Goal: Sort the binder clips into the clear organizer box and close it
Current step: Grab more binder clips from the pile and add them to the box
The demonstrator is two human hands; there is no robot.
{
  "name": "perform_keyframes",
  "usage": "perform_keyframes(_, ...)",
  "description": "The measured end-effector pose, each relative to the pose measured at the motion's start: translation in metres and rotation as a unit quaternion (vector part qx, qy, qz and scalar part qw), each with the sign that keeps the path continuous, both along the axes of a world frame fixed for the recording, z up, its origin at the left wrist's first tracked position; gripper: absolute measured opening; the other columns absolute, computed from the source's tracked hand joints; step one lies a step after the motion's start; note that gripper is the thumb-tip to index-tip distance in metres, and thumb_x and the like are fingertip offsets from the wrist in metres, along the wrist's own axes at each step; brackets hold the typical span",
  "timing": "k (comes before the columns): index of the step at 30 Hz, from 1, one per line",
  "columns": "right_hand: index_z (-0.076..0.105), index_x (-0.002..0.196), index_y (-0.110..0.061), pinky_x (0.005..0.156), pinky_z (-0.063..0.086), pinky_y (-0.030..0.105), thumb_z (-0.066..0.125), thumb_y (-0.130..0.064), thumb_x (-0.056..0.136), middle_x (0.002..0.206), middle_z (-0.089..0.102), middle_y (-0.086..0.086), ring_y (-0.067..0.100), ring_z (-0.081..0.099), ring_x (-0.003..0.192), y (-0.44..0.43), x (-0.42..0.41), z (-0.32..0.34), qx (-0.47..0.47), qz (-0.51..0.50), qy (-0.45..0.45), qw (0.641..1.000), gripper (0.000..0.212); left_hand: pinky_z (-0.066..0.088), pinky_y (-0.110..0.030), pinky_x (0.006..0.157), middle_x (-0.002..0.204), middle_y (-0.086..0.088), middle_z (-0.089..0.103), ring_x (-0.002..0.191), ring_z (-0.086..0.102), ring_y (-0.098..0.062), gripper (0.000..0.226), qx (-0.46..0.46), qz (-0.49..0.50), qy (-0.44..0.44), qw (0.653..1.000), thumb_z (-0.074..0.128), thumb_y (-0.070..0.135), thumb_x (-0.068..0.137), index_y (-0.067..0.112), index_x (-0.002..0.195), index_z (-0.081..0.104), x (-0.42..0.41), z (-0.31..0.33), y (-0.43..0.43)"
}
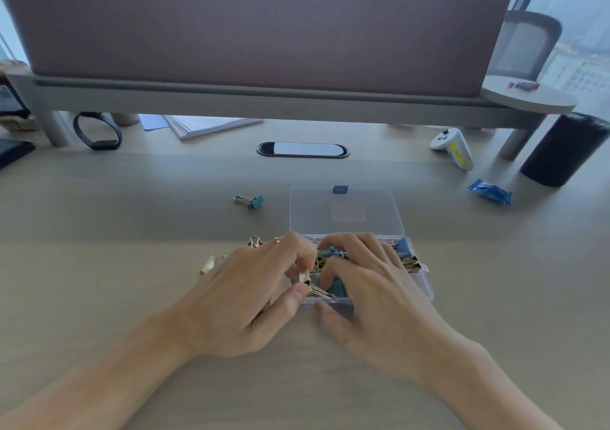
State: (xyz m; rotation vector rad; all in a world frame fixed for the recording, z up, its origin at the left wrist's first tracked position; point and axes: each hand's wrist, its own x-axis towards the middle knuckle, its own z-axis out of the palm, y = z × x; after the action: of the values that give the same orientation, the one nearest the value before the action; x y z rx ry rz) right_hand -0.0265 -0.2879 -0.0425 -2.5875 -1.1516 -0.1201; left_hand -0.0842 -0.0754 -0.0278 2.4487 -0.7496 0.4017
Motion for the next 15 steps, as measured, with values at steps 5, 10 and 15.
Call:
perform_keyframes(5, 0.060, 0.099, -0.036, 0.107, 0.030, 0.026, 0.047, -0.053, 0.092, 0.142, 0.045, -0.022, 0.006, 0.035, 0.134, -0.0015, 0.0000, 0.0027, -0.015, 0.003, -0.012, 1.000, 0.022, 0.052, -0.033, 0.063, 0.084, 0.055, 0.042, 0.067, 0.043, 0.024, 0.029, -0.010, -0.009, -0.011, 1.000, 0.067, -0.002, 0.088, 0.010, 0.106, 0.048, 0.0011, 0.0004, -0.0023)
perform_keyframes(10, 0.058, 0.098, -0.036, 0.106, 0.030, 0.026, 0.047, -0.052, 0.093, 0.140, 0.047, -0.022, 0.007, 0.038, 0.131, -0.0028, 0.0006, 0.0037, -0.002, 0.009, -0.001, 1.000, 0.020, 0.042, -0.028, 0.062, 0.084, 0.037, 0.046, 0.067, 0.045, 0.021, 0.025, -0.012, 0.002, -0.009, 1.000, 0.061, 0.008, 0.092, 0.015, 0.111, 0.047, 0.0018, -0.0041, -0.0016)
perform_keyframes(15, 0.059, 0.101, -0.036, 0.107, 0.030, 0.027, 0.049, -0.051, 0.095, 0.140, 0.047, -0.021, 0.008, 0.040, 0.129, -0.0036, 0.0012, 0.0036, -0.017, 0.013, -0.017, 1.000, 0.019, 0.044, -0.026, 0.062, 0.088, 0.043, 0.045, 0.070, 0.046, 0.016, 0.022, -0.011, 0.000, -0.020, 1.000, 0.058, 0.013, 0.094, 0.015, 0.113, 0.047, 0.0020, -0.0046, -0.0023)
